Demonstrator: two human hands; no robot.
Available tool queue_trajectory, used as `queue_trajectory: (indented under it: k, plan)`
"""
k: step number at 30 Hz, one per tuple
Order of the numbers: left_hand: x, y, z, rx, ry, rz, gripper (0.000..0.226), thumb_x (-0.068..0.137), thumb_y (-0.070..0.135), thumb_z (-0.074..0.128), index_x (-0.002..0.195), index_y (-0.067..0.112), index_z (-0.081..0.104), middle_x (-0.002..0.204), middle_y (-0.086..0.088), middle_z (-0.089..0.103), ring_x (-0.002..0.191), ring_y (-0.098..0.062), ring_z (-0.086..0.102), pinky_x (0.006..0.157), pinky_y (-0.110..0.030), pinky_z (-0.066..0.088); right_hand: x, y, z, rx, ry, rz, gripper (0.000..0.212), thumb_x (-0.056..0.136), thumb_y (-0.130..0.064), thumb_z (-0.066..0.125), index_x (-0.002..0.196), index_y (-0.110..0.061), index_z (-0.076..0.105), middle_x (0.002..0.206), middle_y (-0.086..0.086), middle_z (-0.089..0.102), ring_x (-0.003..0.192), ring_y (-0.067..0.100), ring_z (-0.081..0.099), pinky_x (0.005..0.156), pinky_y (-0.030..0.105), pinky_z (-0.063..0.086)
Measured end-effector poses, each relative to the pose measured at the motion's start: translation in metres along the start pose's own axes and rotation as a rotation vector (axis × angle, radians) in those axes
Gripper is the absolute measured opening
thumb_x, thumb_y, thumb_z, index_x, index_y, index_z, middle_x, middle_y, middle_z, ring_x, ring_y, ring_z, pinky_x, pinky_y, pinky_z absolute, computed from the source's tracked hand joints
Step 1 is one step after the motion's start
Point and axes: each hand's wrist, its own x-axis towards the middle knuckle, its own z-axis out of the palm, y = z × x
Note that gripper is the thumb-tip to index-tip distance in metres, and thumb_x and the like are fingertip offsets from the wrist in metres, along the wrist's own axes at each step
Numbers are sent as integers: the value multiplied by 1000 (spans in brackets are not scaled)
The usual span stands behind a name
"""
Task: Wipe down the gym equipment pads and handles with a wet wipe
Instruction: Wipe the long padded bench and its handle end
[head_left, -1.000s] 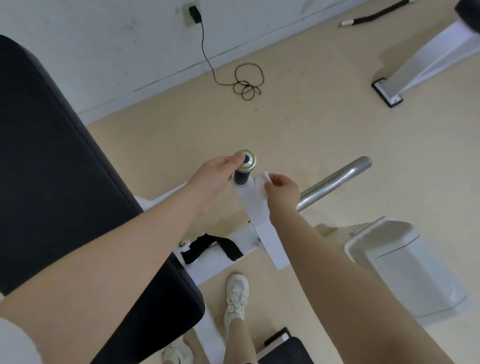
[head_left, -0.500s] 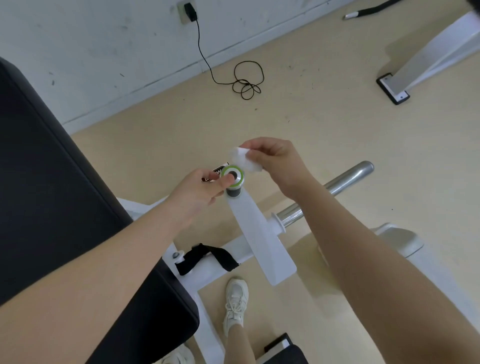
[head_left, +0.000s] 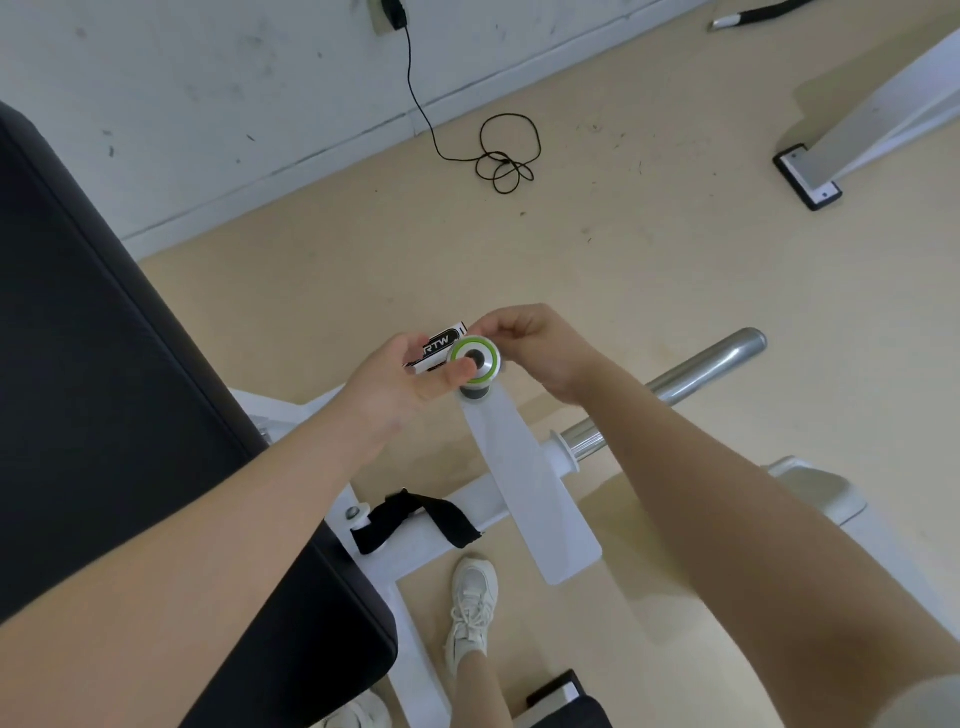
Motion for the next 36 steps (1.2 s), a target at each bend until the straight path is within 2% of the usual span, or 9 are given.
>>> queue_trajectory:
  k: [4, 8, 11, 15, 18, 22, 26, 31, 36]
  plan:
    - [0, 0, -1, -1, 17, -15, 41, 81, 34, 68, 114, 15, 53, 111, 9, 56, 98, -4, 51, 65, -10, 34, -30, 6, 19, 590, 429, 23, 21, 90, 6, 47, 93, -7, 64, 84, 4, 67, 71, 12, 63, 68, 22, 52]
    - [-2, 0, -1, 25, -16, 8, 38, 82, 37, 66, 113, 14, 65, 106, 7, 64, 99, -7, 55, 72, -11, 38, -45, 42, 63, 799, 770, 570, 13, 90, 1, 54, 99, -8, 57, 83, 6, 59, 62, 15, 58, 71, 23, 53]
    - [-1, -1, -2, 41, -2, 28, 34, 81, 38, 66, 107, 16, 66, 99, 11, 65, 95, -5, 55, 73, -11, 37, -34, 47, 83, 793, 698, 671, 23, 90, 2, 52, 110, -7, 55, 86, 6, 56, 62, 13, 57, 63, 19, 52]
    - [1, -4, -2, 57, -25, 46, 18, 82, 40, 65, 93, 24, 65, 88, 20, 61, 85, 5, 53, 72, -13, 37, -18, 35, 85, 978, 699, 575, 38, 93, 4, 45, 131, 3, 42, 126, 18, 53, 83, 17, 56, 68, 20, 53]
    - [-2, -7, -5, 47, -55, 69, 16, 86, 42, 60, 91, 28, 66, 91, 20, 64, 85, 4, 54, 76, -14, 39, -27, 24, 92, 1101, 840, 510, 30, 90, 4, 53, 119, 9, 52, 110, 17, 60, 81, 20, 61, 75, 23, 54]
    - [-9, -23, -19, -78, -43, 57, 43, 91, 51, 43, 111, 19, 63, 116, 7, 64, 114, -7, 53, 101, -29, 37, -44, 11, 102, 1153, 833, 342, 21, 88, 5, 56, 108, 12, 55, 93, 17, 59, 80, 21, 61, 64, 23, 58]
    - [-22, -43, -35, -124, 28, 26, 44, 99, 42, 31, 116, 12, 59, 116, 1, 60, 113, -11, 51, 99, -27, 35, -53, -3, 114, 1266, 825, 254, 25, 90, 4, 55, 114, 11, 55, 103, 19, 60, 80, 18, 61, 56, 17, 56]
    - [-53, -53, -56, -65, -19, 56, 35, 99, 39, 32, 97, 20, 61, 103, 2, 63, 103, -16, 54, 95, -32, 39, -88, -31, 146, 1323, 724, 129, 7, 93, -1, 49, 95, 0, 56, 86, 10, 60, 75, 15, 57, 58, 15, 55]
    - [-102, -40, -59, -35, -222, 134, 29, 99, 31, 36, 99, 18, 62, 95, 1, 66, 91, -17, 61, 86, -30, 44, -145, -31, 176, 937, 794, 209, 14, 91, -3, 52, 95, -12, 61, 81, 3, 58, 66, 12, 54, 52, 15, 49]
